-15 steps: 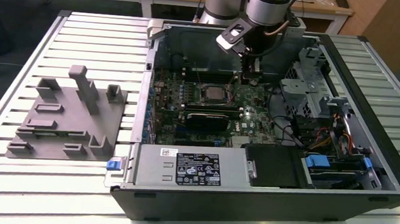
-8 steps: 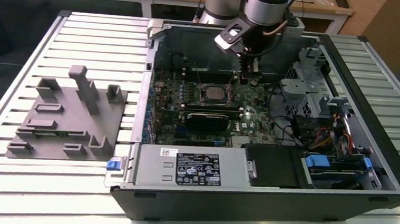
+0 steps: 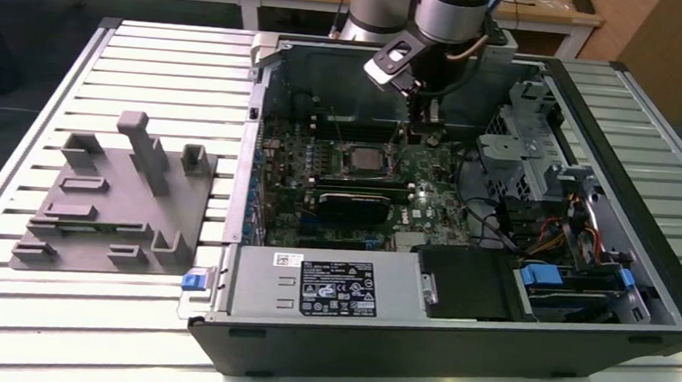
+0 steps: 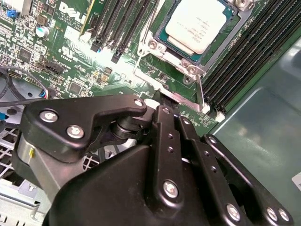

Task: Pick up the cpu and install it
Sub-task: 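Close the cpu cover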

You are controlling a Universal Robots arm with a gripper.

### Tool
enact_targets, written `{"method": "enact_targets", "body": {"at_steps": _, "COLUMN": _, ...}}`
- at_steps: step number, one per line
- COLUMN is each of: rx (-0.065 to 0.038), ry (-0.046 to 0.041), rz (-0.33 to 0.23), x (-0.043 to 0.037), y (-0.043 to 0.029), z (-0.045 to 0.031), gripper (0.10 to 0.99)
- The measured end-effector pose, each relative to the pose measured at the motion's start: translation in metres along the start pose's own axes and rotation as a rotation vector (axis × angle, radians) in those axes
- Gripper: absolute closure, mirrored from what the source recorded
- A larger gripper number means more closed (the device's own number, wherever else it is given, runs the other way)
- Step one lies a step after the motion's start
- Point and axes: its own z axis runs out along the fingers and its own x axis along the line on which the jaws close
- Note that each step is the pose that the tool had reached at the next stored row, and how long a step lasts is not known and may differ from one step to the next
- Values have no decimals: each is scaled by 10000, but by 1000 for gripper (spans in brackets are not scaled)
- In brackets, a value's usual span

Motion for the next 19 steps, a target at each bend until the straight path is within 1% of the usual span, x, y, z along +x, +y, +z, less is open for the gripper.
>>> {"method": "enact_targets", "body": {"at_steps": 14, "rx": 0, "ry": 0, "rz": 0, "x": 0, "y": -59, "z": 0, "gripper": 980}}
{"method": "enact_targets", "body": {"at_steps": 19, "rx": 0, "ry": 0, "rz": 0, "x": 0, "y": -113, "z": 0, "gripper": 980}}
